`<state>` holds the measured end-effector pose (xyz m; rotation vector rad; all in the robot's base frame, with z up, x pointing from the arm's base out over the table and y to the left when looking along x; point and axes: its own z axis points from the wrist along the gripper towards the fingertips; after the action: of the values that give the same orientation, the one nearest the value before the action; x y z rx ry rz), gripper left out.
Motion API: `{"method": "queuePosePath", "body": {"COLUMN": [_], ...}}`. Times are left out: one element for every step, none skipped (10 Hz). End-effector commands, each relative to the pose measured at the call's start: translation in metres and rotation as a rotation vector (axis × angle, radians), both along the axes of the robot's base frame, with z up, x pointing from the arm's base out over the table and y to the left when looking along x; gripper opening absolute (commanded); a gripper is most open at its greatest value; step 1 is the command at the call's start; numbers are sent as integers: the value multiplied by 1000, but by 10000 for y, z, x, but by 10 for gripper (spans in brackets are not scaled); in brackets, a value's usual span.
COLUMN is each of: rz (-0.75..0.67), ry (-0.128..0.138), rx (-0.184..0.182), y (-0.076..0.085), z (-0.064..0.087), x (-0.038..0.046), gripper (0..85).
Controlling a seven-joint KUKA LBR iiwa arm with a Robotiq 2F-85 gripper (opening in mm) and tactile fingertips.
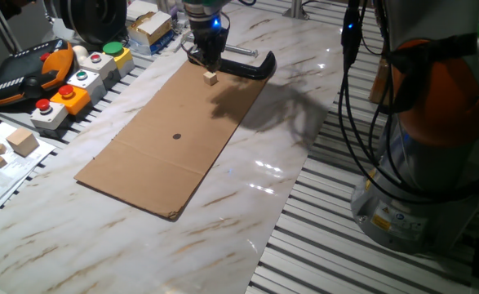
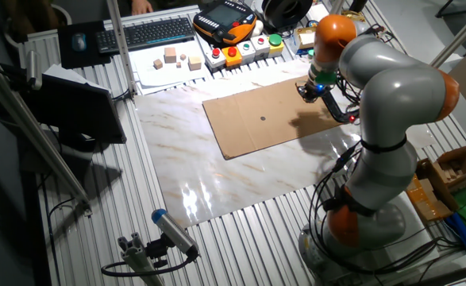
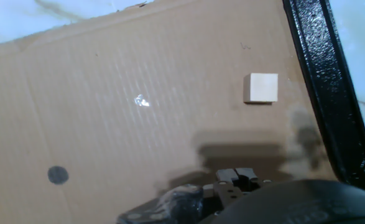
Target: Hold a small block with the gripper and sweep it from left to right on the table
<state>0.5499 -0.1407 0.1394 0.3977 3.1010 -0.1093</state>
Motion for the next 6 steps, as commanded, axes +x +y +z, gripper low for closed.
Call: {"method": "queuePosePath", "body": {"rz": [-8, -14, -21, -25, -28, -24], "ry": [-3, -5, -11, -8, -10, -13], "rx": [-15, -10, 41, 64, 54, 62], "y": [6, 11, 11, 22, 10, -35], "z": [-10, -29, -31, -16, -17, -33], "x": [14, 27, 27, 31, 23, -11], "gripper": [7, 7, 7, 7, 7, 7]}}
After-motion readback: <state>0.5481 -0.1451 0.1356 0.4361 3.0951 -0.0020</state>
